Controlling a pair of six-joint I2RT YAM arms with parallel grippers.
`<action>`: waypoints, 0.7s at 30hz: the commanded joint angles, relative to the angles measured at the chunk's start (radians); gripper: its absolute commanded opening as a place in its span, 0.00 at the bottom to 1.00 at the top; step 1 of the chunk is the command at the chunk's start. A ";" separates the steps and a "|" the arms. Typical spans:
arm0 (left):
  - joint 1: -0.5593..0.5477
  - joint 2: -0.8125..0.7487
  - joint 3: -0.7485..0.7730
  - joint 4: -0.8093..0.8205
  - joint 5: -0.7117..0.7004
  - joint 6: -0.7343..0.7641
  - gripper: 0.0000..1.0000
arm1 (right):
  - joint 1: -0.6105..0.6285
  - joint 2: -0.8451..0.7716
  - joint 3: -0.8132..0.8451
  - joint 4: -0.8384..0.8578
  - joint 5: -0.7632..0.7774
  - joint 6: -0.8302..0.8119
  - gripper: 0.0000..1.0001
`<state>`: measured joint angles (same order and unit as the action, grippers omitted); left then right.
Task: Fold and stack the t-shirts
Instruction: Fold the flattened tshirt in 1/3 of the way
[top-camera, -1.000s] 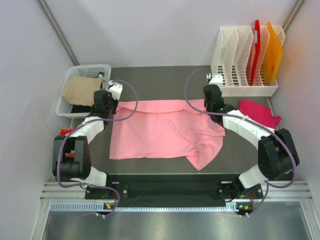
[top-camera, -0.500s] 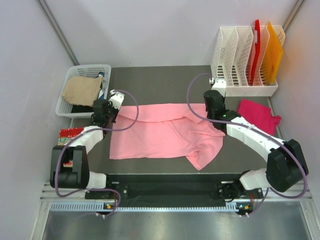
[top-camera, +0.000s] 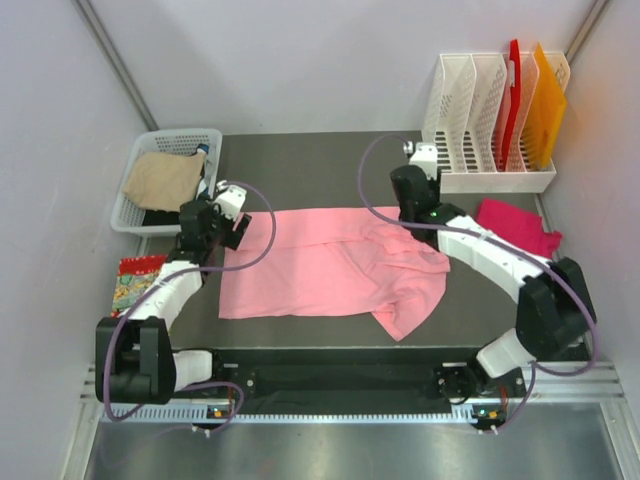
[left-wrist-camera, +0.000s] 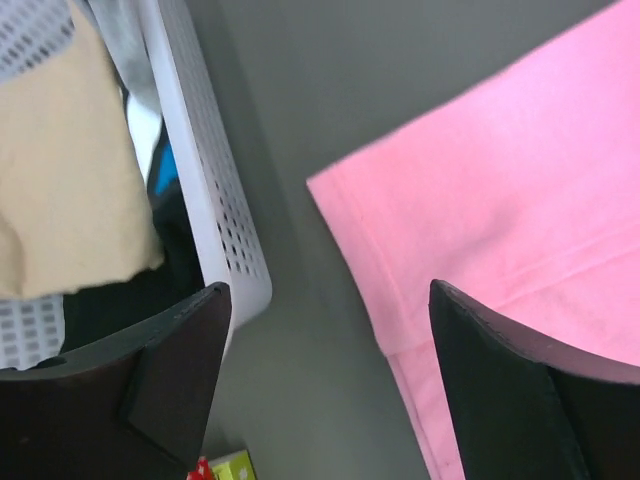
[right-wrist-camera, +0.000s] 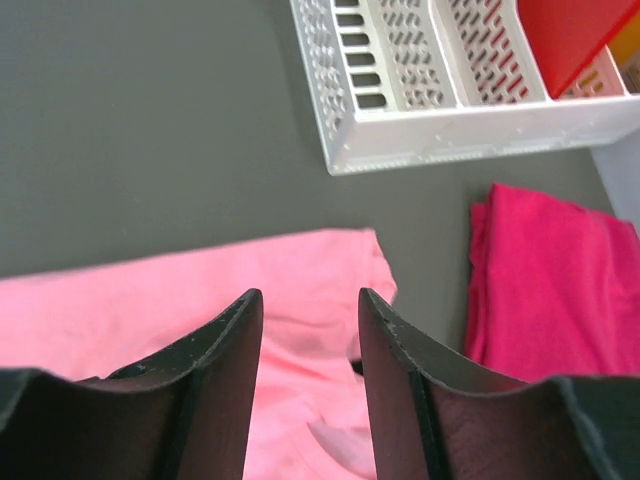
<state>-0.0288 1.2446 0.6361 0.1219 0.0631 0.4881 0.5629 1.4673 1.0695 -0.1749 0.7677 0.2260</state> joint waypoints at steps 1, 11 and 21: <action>0.001 -0.017 0.076 -0.025 0.119 -0.051 0.87 | 0.000 0.155 0.139 0.040 0.001 -0.043 0.42; -0.048 0.283 0.163 0.048 0.144 -0.102 0.83 | -0.104 0.415 0.222 0.060 -0.160 0.042 0.30; -0.049 0.499 0.287 0.120 0.077 -0.125 0.79 | -0.207 0.479 0.250 0.028 -0.260 0.073 0.26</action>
<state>-0.0746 1.6974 0.8463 0.1471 0.1688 0.3870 0.3893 1.9278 1.2537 -0.1490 0.5694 0.2646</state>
